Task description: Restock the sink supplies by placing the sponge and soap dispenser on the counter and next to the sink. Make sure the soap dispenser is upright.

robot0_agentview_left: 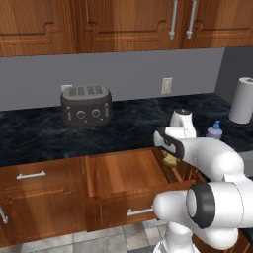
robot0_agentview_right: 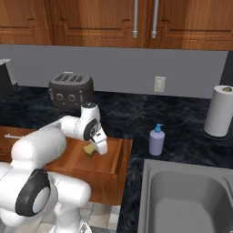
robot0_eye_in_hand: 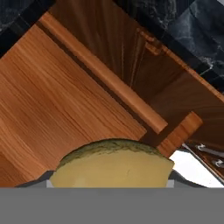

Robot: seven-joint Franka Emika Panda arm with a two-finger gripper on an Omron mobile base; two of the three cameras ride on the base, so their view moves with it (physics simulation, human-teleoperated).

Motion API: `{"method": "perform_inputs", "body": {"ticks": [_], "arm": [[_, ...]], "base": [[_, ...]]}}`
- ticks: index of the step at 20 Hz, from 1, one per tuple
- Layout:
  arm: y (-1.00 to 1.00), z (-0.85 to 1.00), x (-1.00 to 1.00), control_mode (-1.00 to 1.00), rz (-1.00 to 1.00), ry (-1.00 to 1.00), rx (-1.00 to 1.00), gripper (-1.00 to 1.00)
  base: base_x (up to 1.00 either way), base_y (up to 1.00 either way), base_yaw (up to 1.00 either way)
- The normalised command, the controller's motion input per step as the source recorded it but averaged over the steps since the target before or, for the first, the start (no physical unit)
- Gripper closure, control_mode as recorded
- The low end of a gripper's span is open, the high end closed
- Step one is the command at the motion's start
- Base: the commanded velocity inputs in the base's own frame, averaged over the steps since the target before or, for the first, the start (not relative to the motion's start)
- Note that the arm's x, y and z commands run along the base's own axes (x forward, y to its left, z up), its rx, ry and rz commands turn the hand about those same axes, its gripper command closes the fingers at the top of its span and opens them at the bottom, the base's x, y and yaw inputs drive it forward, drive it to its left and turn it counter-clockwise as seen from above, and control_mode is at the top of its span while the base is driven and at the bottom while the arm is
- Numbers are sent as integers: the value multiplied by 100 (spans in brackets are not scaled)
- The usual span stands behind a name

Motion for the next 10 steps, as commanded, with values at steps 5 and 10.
{"method": "perform_inputs", "body": {"ticks": [5, 10], "arm": [[-64, 79, -13, -100, -33, 8, 0, 100], [-98, 16, -30, -100, -31, 0, 6, 100]], "base": [[0, 0, 0], [0, 0, 0]]}}
